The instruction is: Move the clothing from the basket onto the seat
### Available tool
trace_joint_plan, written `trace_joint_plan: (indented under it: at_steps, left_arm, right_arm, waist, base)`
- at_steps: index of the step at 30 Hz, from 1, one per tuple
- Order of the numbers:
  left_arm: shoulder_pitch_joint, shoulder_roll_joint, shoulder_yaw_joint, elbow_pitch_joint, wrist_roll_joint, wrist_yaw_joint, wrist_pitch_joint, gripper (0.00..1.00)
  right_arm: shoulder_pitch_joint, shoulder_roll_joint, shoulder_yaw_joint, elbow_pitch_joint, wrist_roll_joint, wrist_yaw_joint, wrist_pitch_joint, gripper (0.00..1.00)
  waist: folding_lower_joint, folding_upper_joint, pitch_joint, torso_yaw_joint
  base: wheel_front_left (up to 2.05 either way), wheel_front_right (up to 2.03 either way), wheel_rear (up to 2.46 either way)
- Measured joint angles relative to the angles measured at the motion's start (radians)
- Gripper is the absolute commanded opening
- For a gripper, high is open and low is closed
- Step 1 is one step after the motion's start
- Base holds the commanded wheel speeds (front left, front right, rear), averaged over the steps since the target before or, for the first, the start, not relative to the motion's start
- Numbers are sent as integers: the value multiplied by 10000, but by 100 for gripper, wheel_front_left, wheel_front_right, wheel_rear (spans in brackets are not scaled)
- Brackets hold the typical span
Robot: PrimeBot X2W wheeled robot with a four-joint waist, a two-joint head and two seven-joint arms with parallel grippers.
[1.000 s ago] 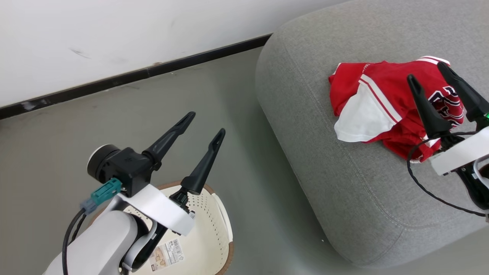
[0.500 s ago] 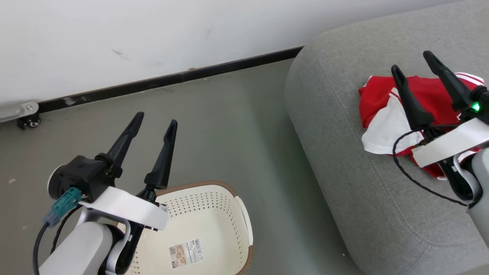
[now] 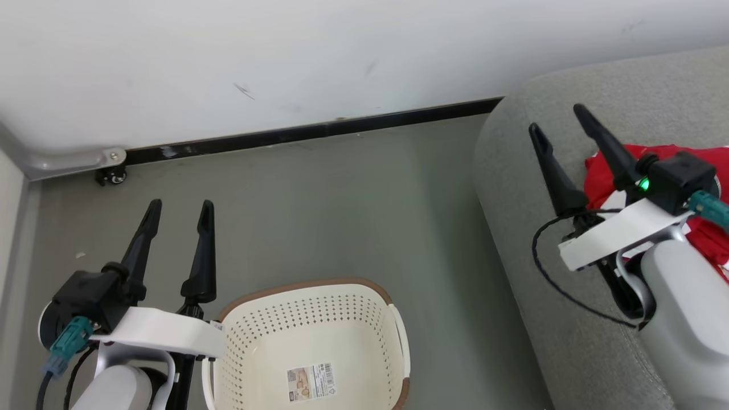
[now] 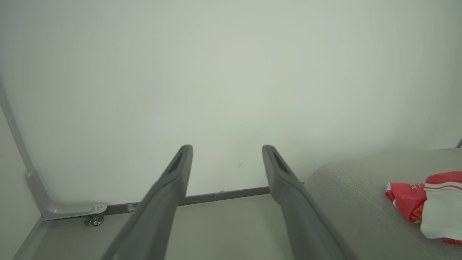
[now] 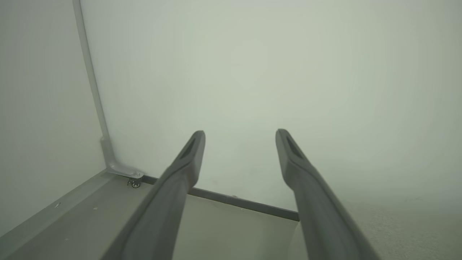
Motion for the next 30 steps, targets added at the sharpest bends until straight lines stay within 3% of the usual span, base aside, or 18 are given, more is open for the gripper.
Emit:
trace_joint_plan:
  at_steps: [9, 30]
  left_arm:
    - [878, -454, 525, 10, 324, 493, 0, 100]
    - [1814, -1012, 779, 380, 756, 550, 0, 100]
  right_arm:
    - [709, 846, -378, 502, -226, 0, -96, 100]
    - [2386, 1987, -965, 894, -1337, 0, -174, 100]
  waist:
    - [0, 0, -369, 631]
    - [0, 0, -1176, 1673]
  base:
    - [0, 0, 0]
    - [0, 0, 0]
